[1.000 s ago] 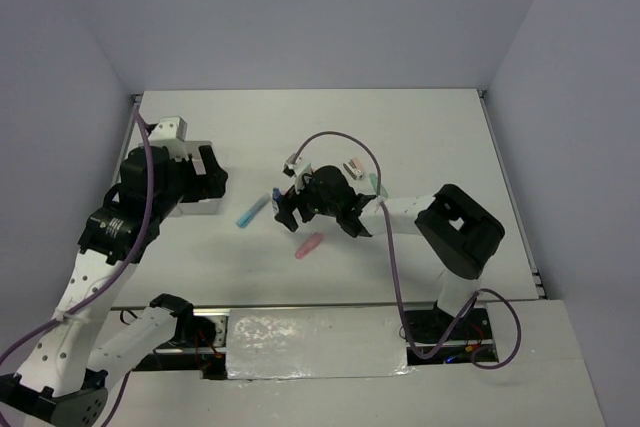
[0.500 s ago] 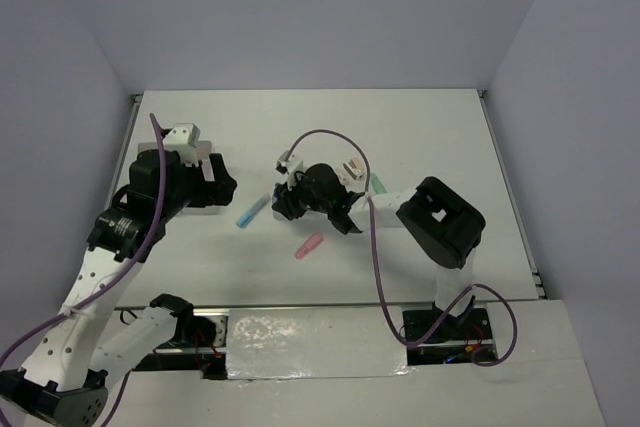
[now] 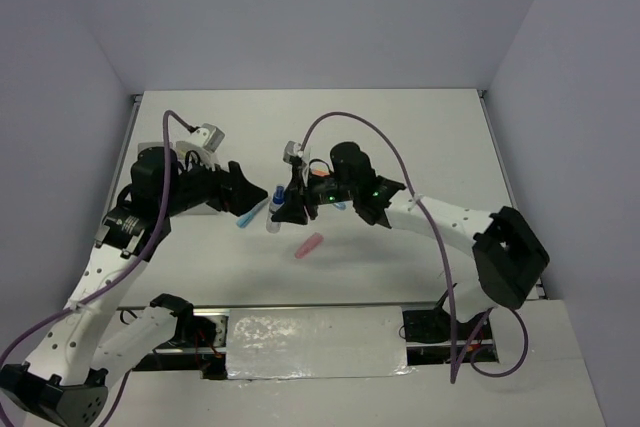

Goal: Sort the stationery into containers
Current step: Pick up the stationery from the center of the board, then place the stationery in the storage box.

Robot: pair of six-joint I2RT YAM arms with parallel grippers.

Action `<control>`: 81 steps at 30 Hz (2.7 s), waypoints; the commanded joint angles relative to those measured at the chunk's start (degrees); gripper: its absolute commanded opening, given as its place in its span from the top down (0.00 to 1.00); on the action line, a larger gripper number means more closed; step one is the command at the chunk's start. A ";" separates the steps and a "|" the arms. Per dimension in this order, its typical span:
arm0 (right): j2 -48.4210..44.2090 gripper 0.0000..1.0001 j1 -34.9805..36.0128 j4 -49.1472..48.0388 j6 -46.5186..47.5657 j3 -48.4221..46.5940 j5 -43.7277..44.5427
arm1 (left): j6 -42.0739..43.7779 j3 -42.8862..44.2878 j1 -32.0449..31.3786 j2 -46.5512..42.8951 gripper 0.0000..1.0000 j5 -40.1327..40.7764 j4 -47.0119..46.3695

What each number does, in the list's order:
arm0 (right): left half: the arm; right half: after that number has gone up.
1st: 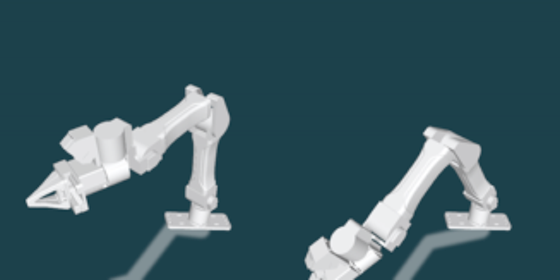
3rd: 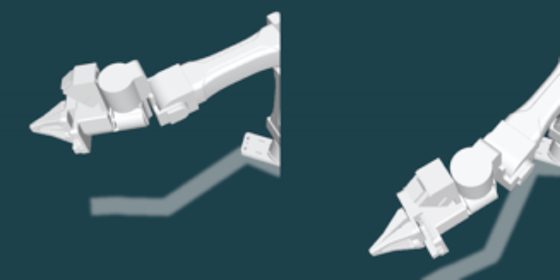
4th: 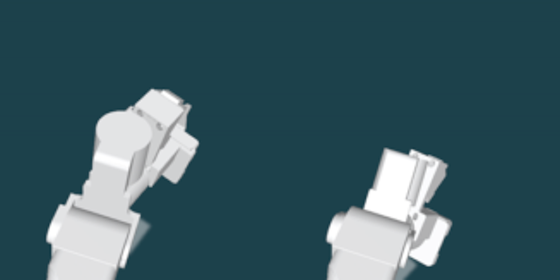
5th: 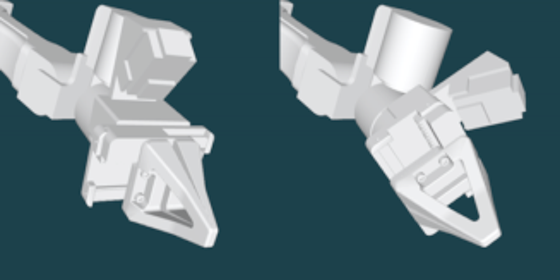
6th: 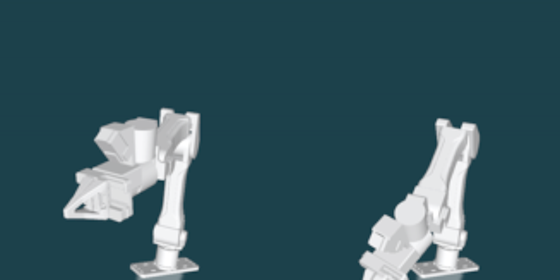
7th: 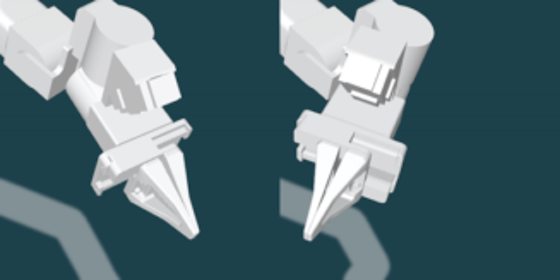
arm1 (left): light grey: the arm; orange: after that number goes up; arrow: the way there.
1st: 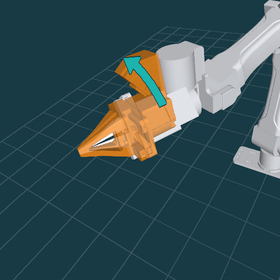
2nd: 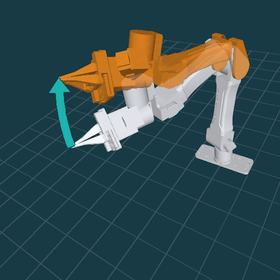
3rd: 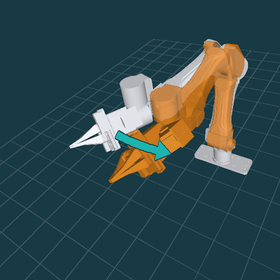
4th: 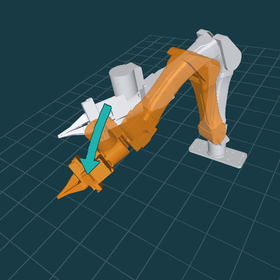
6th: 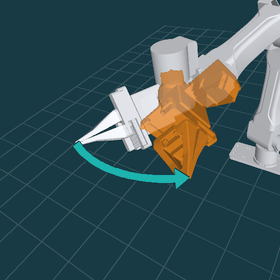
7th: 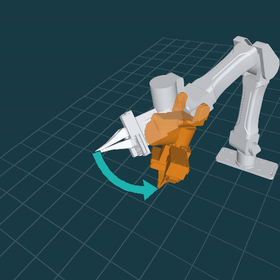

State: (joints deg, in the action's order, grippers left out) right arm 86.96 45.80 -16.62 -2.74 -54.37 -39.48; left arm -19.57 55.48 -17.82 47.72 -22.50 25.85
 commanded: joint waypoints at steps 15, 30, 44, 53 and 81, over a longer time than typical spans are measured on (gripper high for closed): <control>-7.50 1.00 6.14 34.20 3.54 -14.79 -12.03 | -4.68 -5.03 -0.37 -5.19 0.16 -27.25 -16.98; -4.87 1.00 7.72 38.33 0.81 -21.91 -6.22 | -2.58 -5.83 -8.01 -1.84 0.48 -21.45 -12.40; -6.88 0.00 4.76 34.74 1.17 -15.79 -5.52 | -4.77 1.02 -8.54 -1.23 1.00 2.52 -5.29; -19.34 0.00 -6.16 27.17 -6.92 -2.06 13.42 | -17.24 9.37 -7.49 7.98 1.00 64.95 7.73; -37.56 0.00 -6.07 18.64 -14.04 13.94 2.84 | -19.44 11.66 14.84 33.04 1.00 88.77 -28.31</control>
State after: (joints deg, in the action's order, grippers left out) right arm 50.41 39.40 4.47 -16.86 -39.97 -34.04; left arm -37.82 66.76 -3.40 80.34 64.31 4.73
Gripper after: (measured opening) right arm 0.994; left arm 0.365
